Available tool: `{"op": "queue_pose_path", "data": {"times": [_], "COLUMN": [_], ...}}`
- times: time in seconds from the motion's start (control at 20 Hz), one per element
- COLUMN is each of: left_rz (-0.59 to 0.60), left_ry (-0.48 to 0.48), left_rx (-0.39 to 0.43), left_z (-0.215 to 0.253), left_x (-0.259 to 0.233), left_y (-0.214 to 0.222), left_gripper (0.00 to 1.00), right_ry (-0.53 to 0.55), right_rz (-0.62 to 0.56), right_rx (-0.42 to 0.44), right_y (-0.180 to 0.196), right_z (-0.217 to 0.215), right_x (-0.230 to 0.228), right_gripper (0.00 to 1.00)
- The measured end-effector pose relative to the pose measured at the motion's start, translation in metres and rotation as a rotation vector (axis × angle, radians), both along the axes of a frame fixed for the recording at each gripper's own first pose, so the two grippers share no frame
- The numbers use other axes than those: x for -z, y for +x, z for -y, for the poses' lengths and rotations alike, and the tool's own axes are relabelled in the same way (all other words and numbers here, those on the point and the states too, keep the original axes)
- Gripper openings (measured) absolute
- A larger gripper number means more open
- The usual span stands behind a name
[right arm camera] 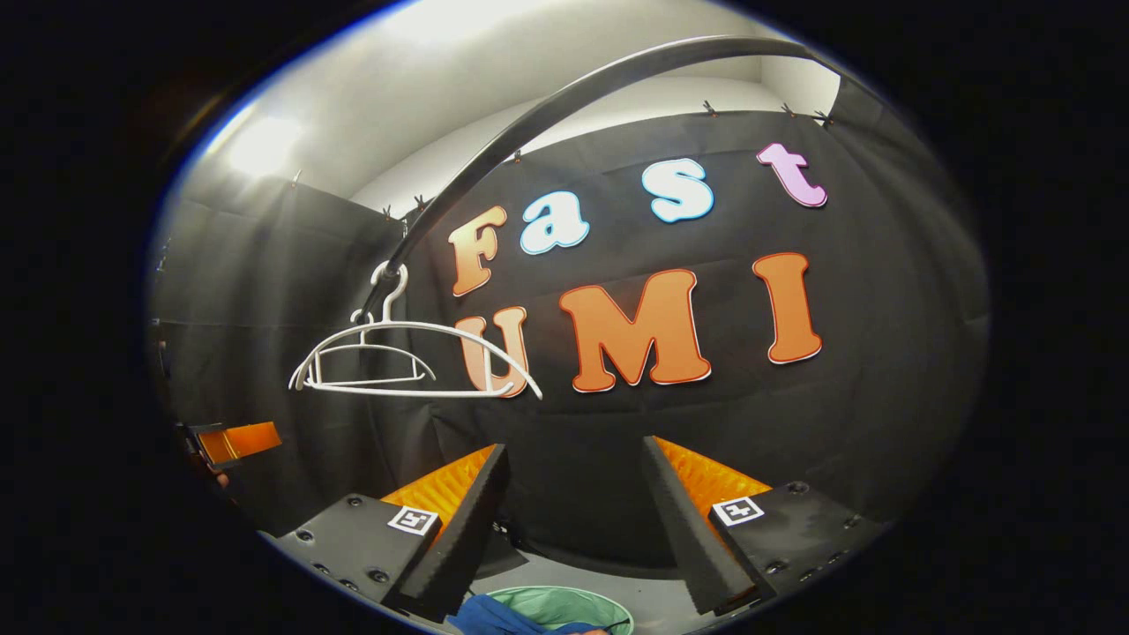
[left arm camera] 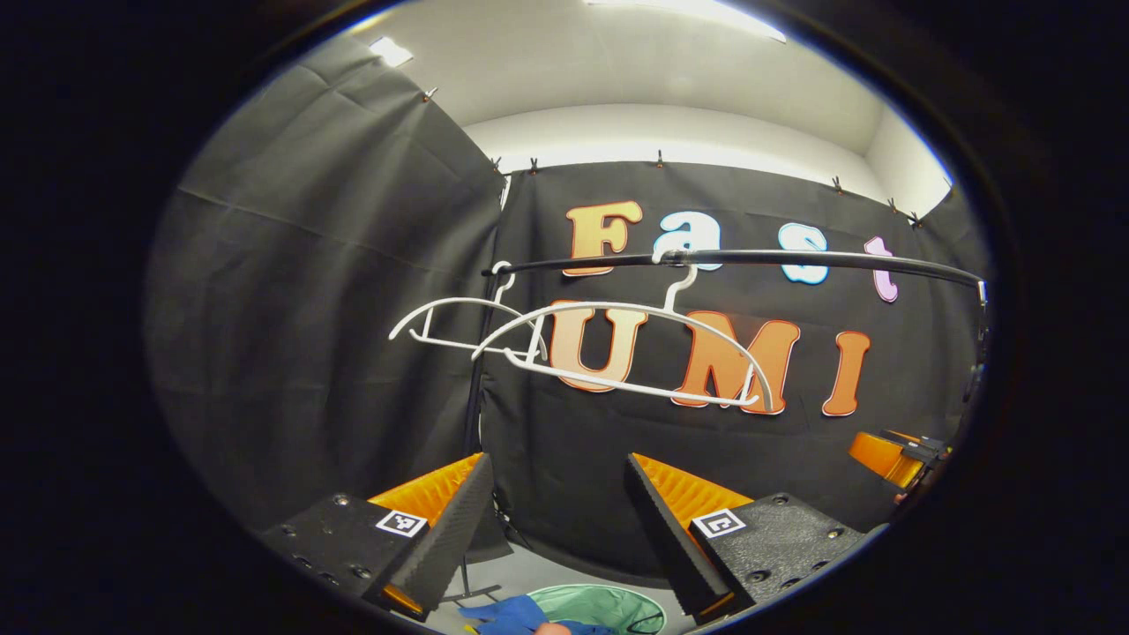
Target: Grasp the clothes on the hanger with both hands and then place them into the laundry hamper below.
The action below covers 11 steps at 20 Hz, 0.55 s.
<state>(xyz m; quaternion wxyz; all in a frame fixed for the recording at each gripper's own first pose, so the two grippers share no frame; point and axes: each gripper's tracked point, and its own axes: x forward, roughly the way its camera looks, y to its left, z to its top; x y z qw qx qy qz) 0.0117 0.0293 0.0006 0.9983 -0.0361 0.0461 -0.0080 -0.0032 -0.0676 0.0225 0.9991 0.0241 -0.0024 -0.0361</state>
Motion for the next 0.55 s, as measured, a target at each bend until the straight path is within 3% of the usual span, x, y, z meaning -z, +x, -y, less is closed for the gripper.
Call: {"op": "queue_pose_path", "data": {"times": [0.45,0.55], "left_rz": [0.005,0.005], "left_ry": [-0.005,-0.008], "left_rx": [-0.034,-0.030], "left_z": [-0.010,-0.012], "left_x": [0.006,0.005], "left_y": [-0.006,-0.003], "left_gripper": [0.95,0.91], "right_ry": [-0.001,-0.007], "right_rz": [-0.026,-0.028], "right_rx": [-0.019,-0.011], "right_y": [0.001,0.001], "right_z": [-0.002,-0.004], "right_x": [0.006,0.006], "right_gripper": [0.97,0.97]}}
